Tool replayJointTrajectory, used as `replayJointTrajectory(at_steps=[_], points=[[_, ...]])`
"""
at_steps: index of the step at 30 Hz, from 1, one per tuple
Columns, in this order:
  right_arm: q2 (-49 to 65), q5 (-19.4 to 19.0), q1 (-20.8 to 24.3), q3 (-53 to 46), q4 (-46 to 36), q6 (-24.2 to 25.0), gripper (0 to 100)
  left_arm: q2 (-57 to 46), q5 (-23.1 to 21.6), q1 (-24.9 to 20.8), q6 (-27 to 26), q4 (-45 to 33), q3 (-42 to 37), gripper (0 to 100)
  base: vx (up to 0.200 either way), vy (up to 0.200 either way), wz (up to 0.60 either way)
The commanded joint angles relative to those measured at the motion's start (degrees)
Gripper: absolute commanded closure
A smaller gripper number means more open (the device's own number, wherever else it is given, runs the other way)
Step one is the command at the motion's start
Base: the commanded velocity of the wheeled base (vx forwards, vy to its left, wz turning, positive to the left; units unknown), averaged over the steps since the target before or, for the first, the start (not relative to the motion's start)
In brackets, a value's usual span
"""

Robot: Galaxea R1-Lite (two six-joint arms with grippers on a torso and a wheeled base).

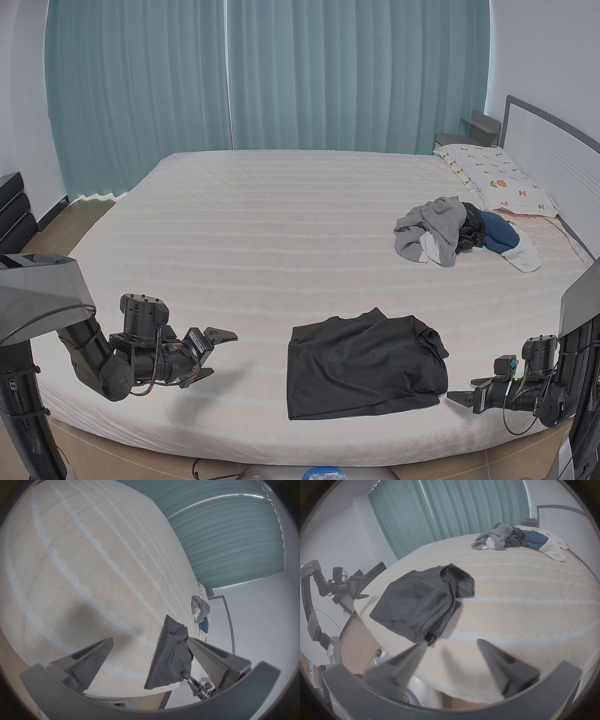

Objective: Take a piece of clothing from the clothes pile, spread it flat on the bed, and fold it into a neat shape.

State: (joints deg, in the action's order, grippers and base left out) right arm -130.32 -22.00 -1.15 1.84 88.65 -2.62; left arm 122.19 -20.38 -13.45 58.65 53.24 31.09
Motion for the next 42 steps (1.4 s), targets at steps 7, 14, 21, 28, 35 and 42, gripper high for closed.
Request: replayJointTrajectory(at_steps=[7, 14, 21, 28, 35, 42], points=[[7.62, -1.81, 0.09, 6.33, 1.0, 12.73, 0, 0.07, 0.08, 0.0, -0.11, 0.03, 0.2, 0, 0.0, 0.0, 0.0], [3.93, 1.26, 12.57, 20.48, -5.15, 28.81, 0, 0.07, 0.08, -0.09, -0.11, 0.03, 0.2, 0, 0.0, 0.0, 0.0], [4.02, 2.67, 18.55, 31.38, -11.92, 38.57, 0, 0.07, 0.08, -0.09, -0.2, 0.03, 0.2, 0, 0.0, 0.0, 0.0], [-3.72, 2.58, 20.75, 35.42, -12.45, 42.0, 0, 0.07, 0.17, -0.26, -0.2, 0.03, 0.29, 0, 0.0, 0.0, 0.0], [-7.93, 3.02, 16.97, 38.06, -14.47, 42.17, 0, 0.07, 0.26, -0.53, -0.29, 0.03, 0.29, 0, 0.0, 0.0, 0.0], [-7.41, 3.11, 11.17, 39.2, -15.35, 42.26, 0, 0.07, 0.26, -0.53, -0.38, 0.03, 0.2, 0, 0.0, 0.0, 0.0]])
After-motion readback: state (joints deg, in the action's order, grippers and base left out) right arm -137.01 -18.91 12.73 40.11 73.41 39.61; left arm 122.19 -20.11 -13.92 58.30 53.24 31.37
